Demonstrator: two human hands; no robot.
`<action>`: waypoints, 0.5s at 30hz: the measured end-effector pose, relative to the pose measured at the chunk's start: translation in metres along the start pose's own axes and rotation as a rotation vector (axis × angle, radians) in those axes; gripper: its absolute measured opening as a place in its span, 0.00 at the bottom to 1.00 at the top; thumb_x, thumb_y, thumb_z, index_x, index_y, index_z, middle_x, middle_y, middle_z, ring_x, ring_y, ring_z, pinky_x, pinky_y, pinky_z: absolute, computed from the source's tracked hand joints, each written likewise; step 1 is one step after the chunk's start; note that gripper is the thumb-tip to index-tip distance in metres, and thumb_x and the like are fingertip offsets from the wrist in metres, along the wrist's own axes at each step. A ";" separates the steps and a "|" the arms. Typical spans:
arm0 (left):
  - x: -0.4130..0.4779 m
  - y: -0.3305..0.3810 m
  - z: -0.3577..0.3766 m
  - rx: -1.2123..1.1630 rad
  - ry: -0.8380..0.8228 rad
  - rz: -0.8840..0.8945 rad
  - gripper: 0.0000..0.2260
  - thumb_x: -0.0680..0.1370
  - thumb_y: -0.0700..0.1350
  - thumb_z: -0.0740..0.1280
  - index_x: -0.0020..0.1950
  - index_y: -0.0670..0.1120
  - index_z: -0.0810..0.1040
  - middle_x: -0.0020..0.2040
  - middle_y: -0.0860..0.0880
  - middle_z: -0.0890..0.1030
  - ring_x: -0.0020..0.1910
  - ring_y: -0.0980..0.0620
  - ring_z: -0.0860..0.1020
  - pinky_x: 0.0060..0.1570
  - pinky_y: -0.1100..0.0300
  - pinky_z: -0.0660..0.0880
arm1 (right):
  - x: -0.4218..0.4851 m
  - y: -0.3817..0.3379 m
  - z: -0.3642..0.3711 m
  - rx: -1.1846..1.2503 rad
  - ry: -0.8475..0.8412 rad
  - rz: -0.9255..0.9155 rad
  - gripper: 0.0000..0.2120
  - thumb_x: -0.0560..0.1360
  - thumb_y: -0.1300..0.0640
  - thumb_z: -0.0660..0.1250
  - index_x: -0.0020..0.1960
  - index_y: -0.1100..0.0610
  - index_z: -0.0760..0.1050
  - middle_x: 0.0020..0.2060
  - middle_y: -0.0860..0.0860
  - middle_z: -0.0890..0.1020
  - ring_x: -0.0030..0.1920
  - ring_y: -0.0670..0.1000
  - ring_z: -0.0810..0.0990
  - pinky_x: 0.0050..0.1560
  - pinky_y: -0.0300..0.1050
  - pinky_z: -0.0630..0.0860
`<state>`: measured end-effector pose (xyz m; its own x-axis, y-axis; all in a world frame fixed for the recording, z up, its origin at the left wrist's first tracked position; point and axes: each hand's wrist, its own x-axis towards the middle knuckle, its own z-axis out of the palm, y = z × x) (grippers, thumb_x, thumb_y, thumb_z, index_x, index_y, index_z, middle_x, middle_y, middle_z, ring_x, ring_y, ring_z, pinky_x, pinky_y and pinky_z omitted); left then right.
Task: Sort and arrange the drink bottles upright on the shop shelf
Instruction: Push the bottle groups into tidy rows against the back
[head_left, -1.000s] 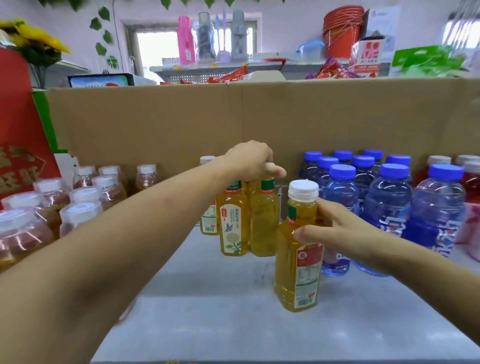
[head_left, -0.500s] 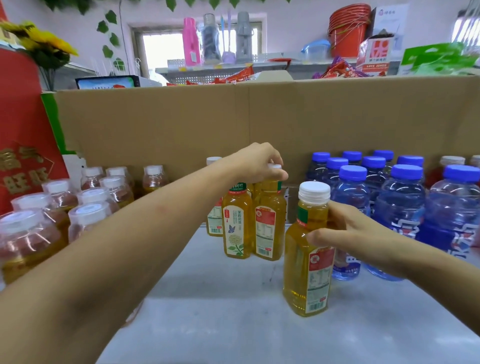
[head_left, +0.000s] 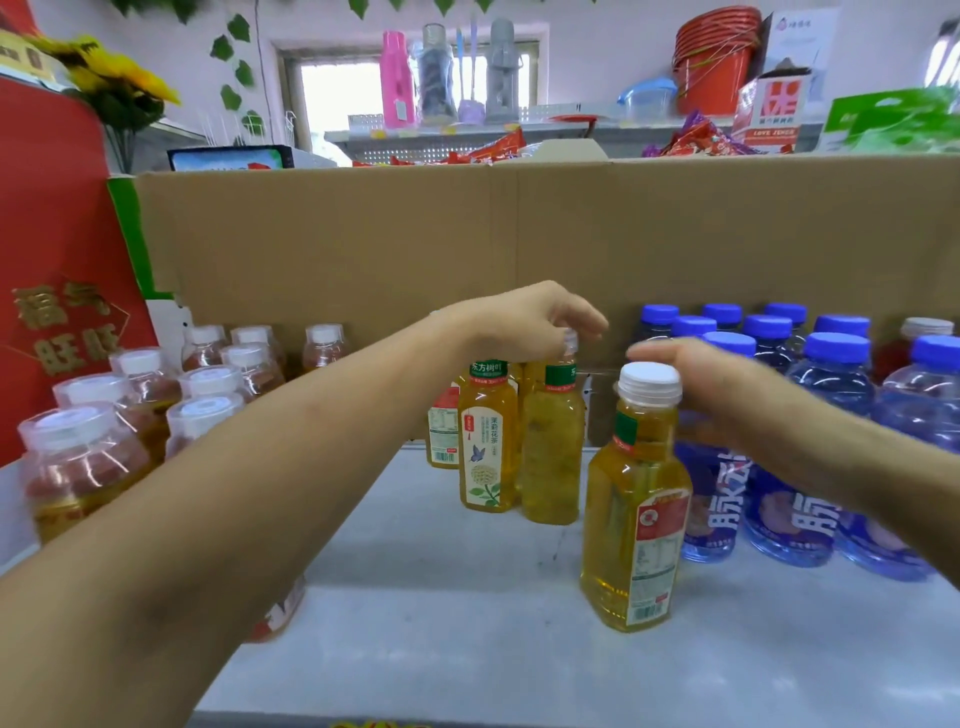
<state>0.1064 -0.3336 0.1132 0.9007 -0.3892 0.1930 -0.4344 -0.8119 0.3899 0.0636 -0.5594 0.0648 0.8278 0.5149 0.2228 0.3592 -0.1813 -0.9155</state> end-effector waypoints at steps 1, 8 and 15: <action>-0.002 0.002 -0.004 -0.047 -0.003 -0.005 0.27 0.78 0.32 0.62 0.74 0.52 0.71 0.72 0.54 0.73 0.67 0.59 0.68 0.58 0.65 0.66 | 0.004 -0.008 -0.006 0.008 0.032 -0.056 0.28 0.73 0.30 0.62 0.65 0.48 0.76 0.56 0.48 0.84 0.55 0.47 0.83 0.46 0.36 0.80; -0.025 -0.030 -0.016 -0.110 0.260 -0.159 0.25 0.81 0.48 0.65 0.78 0.52 0.64 0.76 0.50 0.69 0.74 0.51 0.67 0.71 0.49 0.67 | 0.070 -0.066 -0.015 -0.689 -0.182 -0.225 0.14 0.79 0.55 0.67 0.57 0.36 0.78 0.53 0.35 0.81 0.55 0.39 0.80 0.59 0.47 0.77; -0.040 -0.044 -0.003 -0.008 0.243 -0.190 0.18 0.81 0.44 0.66 0.72 0.52 0.74 0.75 0.50 0.71 0.70 0.47 0.72 0.61 0.51 0.76 | 0.128 -0.063 0.017 -1.083 -0.458 -0.066 0.19 0.77 0.59 0.70 0.64 0.44 0.77 0.60 0.43 0.77 0.56 0.46 0.79 0.50 0.42 0.80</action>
<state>0.0891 -0.2806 0.0912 0.9386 -0.1144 0.3254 -0.2592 -0.8563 0.4468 0.1395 -0.4676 0.1457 0.6410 0.7629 -0.0840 0.7569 -0.6465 -0.0955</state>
